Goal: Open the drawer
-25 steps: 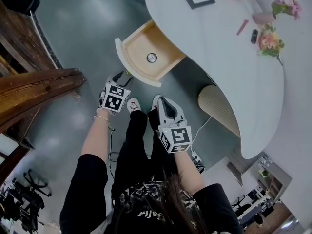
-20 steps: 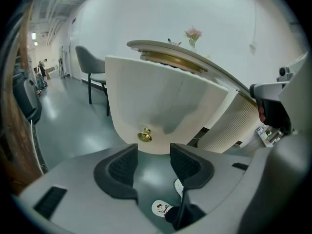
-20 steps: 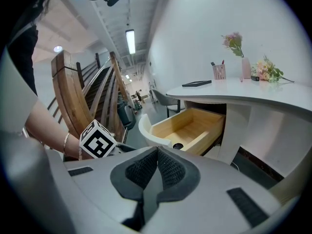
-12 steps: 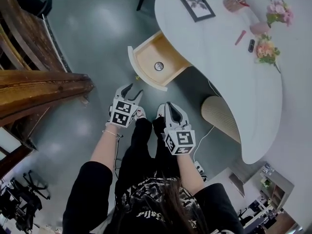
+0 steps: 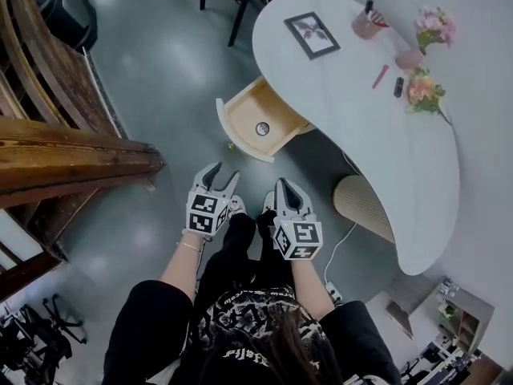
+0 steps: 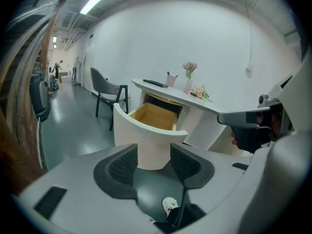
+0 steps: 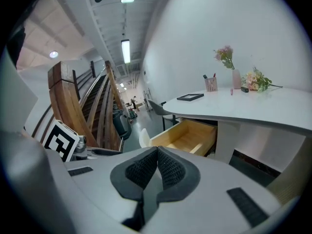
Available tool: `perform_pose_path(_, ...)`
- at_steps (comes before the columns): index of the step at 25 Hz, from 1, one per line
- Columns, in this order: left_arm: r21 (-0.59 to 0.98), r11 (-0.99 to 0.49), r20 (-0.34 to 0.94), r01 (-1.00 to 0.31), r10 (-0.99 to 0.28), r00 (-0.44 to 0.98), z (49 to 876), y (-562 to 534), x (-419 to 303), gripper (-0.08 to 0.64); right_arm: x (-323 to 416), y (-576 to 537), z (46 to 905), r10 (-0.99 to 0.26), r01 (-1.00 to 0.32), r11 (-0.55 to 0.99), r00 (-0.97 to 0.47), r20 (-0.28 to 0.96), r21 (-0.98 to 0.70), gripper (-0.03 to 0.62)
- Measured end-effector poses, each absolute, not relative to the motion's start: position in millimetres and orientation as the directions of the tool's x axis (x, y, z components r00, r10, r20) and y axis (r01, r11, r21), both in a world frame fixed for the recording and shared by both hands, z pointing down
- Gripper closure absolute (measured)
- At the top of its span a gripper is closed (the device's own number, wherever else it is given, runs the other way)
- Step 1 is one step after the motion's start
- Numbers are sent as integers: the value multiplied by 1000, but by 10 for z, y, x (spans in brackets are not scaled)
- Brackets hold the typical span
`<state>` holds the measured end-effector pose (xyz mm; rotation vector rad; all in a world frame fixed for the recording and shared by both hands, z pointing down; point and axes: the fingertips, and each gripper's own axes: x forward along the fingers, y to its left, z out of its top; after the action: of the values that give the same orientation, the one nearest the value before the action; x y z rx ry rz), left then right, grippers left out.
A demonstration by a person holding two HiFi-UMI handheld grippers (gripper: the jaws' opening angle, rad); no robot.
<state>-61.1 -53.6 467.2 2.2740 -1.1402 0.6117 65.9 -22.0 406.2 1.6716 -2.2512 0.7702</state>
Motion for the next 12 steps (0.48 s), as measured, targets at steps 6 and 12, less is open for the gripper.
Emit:
perform_pose_path(6,258,-518,556,-815,-610,564,4353,-354,-485,354,721,-228,3869,-833,-943,219,-314,456,-250,566)
perform_pose_path(12,257,-565,521,-784,-602,605,4046,-223,-320,356,799,-285,3635,-844,-942,249,-325,427,-224,566)
